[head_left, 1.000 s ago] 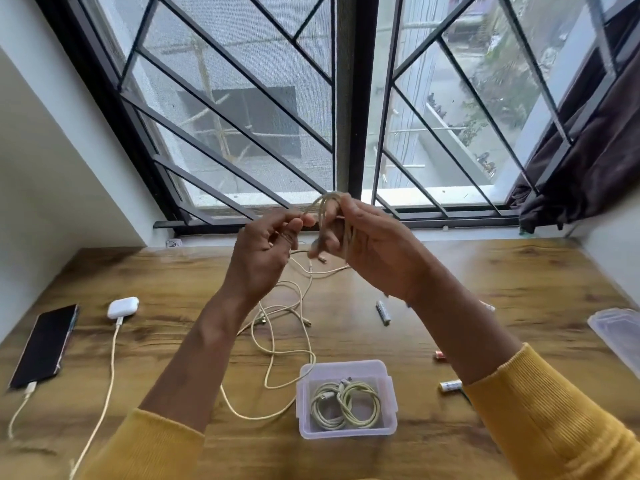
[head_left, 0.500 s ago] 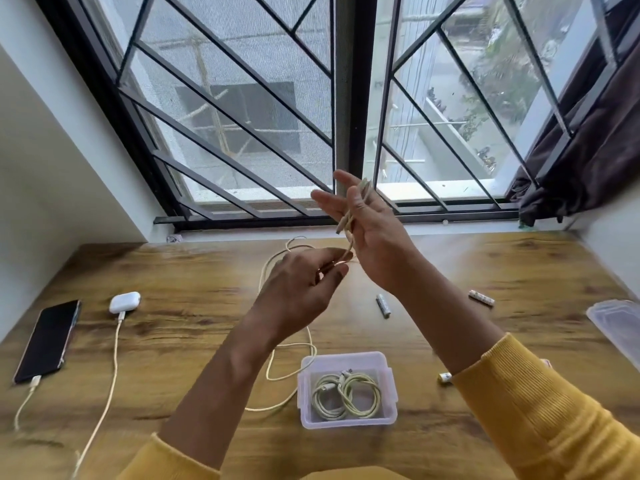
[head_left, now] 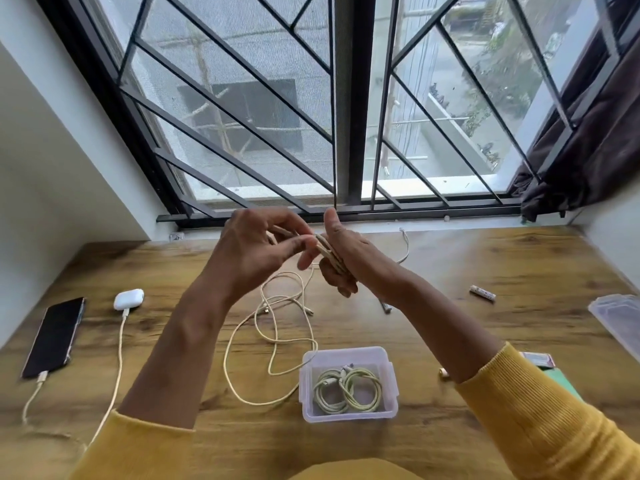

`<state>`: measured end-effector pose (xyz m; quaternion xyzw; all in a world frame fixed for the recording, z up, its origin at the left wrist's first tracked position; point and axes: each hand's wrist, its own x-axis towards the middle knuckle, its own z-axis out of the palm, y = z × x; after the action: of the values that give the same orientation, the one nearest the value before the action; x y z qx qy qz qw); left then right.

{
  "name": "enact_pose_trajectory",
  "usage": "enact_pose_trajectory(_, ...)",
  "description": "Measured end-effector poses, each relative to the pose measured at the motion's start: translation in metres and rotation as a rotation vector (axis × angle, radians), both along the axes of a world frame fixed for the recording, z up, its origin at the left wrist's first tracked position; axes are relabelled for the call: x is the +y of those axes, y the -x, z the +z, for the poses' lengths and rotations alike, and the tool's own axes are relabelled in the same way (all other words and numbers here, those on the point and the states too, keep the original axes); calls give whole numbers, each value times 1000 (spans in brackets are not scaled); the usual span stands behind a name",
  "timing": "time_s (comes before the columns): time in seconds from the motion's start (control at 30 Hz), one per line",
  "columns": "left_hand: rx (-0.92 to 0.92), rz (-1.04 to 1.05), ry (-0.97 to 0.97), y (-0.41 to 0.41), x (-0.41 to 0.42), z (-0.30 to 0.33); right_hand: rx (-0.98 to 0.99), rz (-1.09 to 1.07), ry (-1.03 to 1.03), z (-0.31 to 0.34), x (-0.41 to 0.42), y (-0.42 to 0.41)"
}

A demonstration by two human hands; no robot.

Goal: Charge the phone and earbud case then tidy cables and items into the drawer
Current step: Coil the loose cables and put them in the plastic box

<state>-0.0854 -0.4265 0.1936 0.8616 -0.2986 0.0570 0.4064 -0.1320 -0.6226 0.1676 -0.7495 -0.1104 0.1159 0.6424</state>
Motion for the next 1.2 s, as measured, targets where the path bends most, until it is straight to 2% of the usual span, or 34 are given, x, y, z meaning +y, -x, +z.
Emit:
enact_pose_trajectory(0.3,251,-97,437,2,-2,-27,201,315,-331,11,-8,-2)
enact_pose_trajectory(0.4,294,-129,461,12,-14,-33,241,394,-462,12,-8,-2)
enact_pose_trajectory(0.53,276,-122,452,15,-24,-43,286,390,-553,7,-10,-2)
enact_pose_trajectory(0.67,258,-59,502,19,-30,-46,327,200,-579,-2,-9,-4)
enact_pose_trajectory(0.73,230,-2,536,20,-33,-48,327,76,-562,-3,-8,-4)
enact_pose_trajectory(0.83,169,122,569,17,-32,-52,206,-98,-513,-7,-6,-1)
enact_pose_trajectory(1.07,128,318,628,11,-30,-57,-118,-403,-28,-15,-2,2)
enact_pose_trajectory(1.2,99,411,606,9,-29,-60,-219,-483,93,-21,5,0)
